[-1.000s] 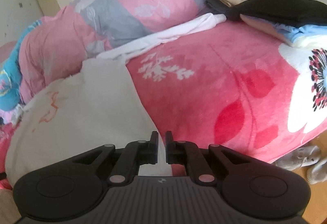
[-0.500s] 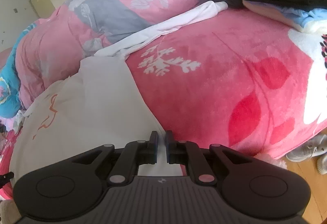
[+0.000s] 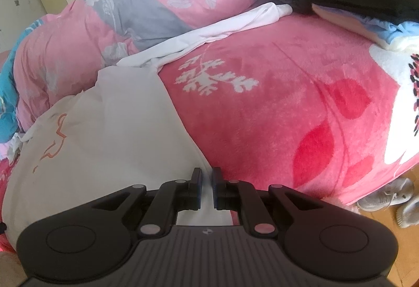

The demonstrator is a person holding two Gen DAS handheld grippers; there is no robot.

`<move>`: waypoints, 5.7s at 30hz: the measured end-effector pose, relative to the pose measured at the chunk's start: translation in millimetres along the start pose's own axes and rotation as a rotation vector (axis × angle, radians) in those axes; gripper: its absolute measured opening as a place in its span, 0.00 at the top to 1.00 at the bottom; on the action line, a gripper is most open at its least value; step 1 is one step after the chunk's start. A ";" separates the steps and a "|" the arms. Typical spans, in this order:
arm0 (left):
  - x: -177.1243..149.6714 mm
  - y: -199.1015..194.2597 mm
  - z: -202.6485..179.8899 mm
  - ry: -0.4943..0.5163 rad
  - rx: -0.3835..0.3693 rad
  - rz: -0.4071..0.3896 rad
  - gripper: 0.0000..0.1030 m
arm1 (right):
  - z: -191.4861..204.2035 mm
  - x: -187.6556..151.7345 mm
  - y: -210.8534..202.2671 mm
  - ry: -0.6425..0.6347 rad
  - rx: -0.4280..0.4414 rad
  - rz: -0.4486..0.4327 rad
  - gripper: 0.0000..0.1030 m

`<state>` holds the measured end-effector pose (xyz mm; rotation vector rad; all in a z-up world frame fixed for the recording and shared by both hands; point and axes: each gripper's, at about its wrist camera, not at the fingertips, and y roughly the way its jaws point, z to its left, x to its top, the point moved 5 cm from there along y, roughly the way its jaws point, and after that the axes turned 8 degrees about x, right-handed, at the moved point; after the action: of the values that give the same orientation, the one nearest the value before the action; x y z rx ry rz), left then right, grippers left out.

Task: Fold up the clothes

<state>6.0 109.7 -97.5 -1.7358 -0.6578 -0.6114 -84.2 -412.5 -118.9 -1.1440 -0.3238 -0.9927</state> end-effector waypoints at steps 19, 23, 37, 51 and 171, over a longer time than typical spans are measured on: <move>-33.3 2.6 14.8 -0.023 -0.052 0.142 0.62 | 1.2 0.7 2.0 -0.038 -0.009 0.018 0.92; -47.4 32.0 11.9 -0.025 0.066 0.231 0.61 | 0.0 0.4 1.1 -0.032 0.002 0.014 0.92; -28.1 -28.4 26.1 -0.032 0.155 0.044 0.61 | 44.5 -9.6 -19.0 -0.233 0.096 0.022 0.90; 35.7 -50.1 8.0 0.077 0.160 -0.033 0.59 | 38.1 -26.5 -20.8 -0.304 0.138 0.172 0.90; 161.0 187.4 -4.5 -0.141 -0.025 -0.027 0.88 | -47.2 199.2 195.2 0.401 0.262 0.026 0.81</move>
<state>251.3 83.9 -112.0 -1.8077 -0.7759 -0.5208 169.1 -538.5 -123.6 -0.6913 -0.1107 -1.0952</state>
